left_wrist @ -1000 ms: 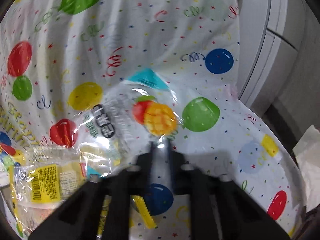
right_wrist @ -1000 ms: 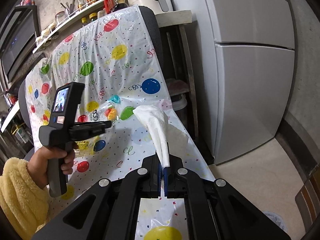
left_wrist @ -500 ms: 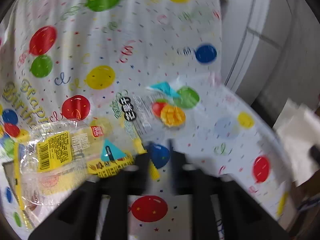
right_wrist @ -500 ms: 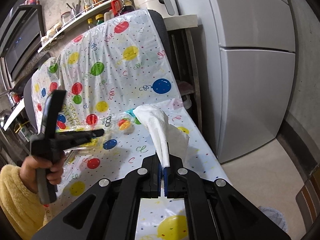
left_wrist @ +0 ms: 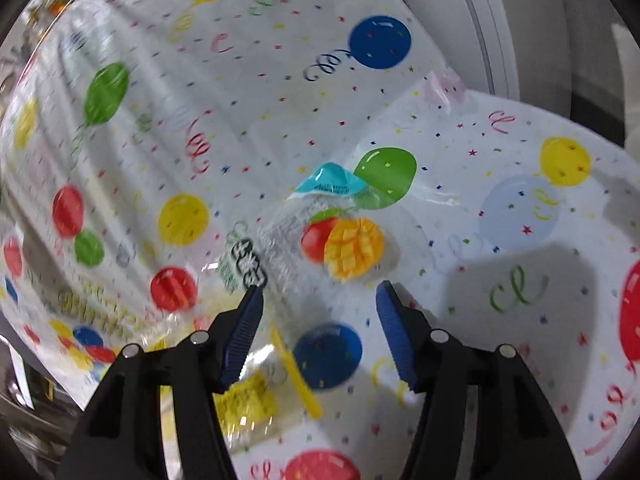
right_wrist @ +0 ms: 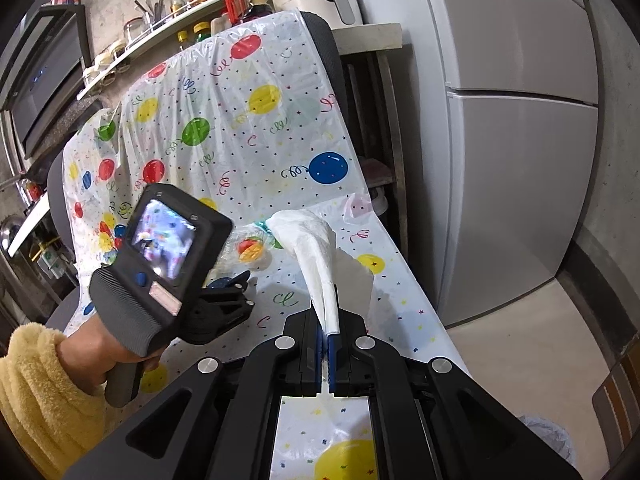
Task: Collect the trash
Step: 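Grasp the fruit snack packet with the left tool while the right tool holds the tissue, then carry tissue and snack packet to the bin and open both tools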
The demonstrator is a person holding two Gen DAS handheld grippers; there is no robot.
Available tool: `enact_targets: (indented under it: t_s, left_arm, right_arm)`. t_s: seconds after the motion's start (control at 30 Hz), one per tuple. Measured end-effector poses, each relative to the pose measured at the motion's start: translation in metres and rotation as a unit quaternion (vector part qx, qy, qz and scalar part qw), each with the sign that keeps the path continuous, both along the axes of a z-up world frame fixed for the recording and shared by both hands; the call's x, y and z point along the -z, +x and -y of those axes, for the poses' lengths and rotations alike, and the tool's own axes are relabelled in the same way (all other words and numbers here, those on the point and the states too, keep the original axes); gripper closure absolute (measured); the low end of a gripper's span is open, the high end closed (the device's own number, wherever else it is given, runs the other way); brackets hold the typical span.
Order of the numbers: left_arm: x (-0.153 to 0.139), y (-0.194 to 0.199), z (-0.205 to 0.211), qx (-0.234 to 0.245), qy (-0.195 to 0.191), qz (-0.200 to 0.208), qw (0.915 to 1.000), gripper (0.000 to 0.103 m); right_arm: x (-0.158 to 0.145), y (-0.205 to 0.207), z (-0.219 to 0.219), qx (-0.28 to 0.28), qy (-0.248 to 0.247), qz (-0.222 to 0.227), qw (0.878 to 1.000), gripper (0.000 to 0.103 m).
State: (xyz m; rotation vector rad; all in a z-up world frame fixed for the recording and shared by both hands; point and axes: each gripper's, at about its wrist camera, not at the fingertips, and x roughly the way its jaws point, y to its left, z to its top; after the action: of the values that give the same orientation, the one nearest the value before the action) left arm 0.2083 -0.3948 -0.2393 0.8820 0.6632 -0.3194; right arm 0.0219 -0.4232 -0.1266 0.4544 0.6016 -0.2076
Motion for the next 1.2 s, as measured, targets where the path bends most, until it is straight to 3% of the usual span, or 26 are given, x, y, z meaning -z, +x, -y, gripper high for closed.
enact_targets:
  t_s: [0.07,0.13,0.17,0.23,0.33,0.43,0.5,0.6,0.83,0.93,1.13,1.2]
  left_arm:
    - [0.0,0.007,0.004,0.001,0.004,0.004,1.0,0.053]
    - [-0.004,0.017,0.007,-0.001,-0.009,-0.008,0.9999,0.085]
    - [-0.008,0.019,0.005,-0.001,-0.024,-0.015,0.9996,0.092]
    - [-0.034,0.02,-0.009,-0.002,-0.09,-0.035,0.9953,0.102]
    - [-0.077,0.013,-0.033,0.01,-0.187,-0.062,0.9803,0.103]
    - [-0.121,0.001,-0.066,0.026,-0.29,-0.108,0.9505,0.103]
    - [-0.14,-0.011,-0.083,0.04,-0.328,-0.127,0.9352,0.103]
    - [-0.152,-0.038,-0.09,0.064,-0.348,-0.141,0.9245,0.103]
    - [-0.151,-0.111,-0.104,0.121,-0.416,-0.212,0.876,0.103]
    - [-0.139,-0.15,-0.087,0.158,-0.409,-0.218,0.8718,0.103]
    - [-0.093,-0.227,-0.039,0.228,-0.4,-0.268,0.8462,0.103]
    - [-0.077,-0.251,-0.021,0.249,-0.381,-0.267,0.8493,0.103]
  right_arm:
    - [0.0,0.0,0.002,0.003,0.0,0.001,1.0,0.101]
    - [0.0,-0.002,0.004,0.006,0.001,0.003,1.0,0.101]
    - [-0.001,-0.003,0.005,0.008,0.001,0.004,1.0,0.101]
    - [-0.003,-0.007,0.006,0.012,0.0,0.007,1.0,0.101]
    - [-0.009,-0.017,0.008,0.02,0.003,0.017,1.0,0.101]
    - [-0.021,-0.029,0.006,0.025,0.004,0.028,0.999,0.101]
    - [-0.03,-0.04,0.003,0.027,-0.002,0.035,0.999,0.101]
    - [-0.04,-0.053,0.001,0.029,-0.002,0.039,0.999,0.101]
    - [-0.05,-0.102,-0.007,0.062,-0.029,0.021,0.997,0.101]
    - [-0.042,-0.133,-0.005,0.092,-0.035,-0.001,0.995,0.101]
    - [-0.012,-0.214,0.013,0.178,-0.019,-0.056,0.982,0.101]
    - [0.003,-0.236,0.02,0.203,-0.011,-0.079,0.976,0.101]
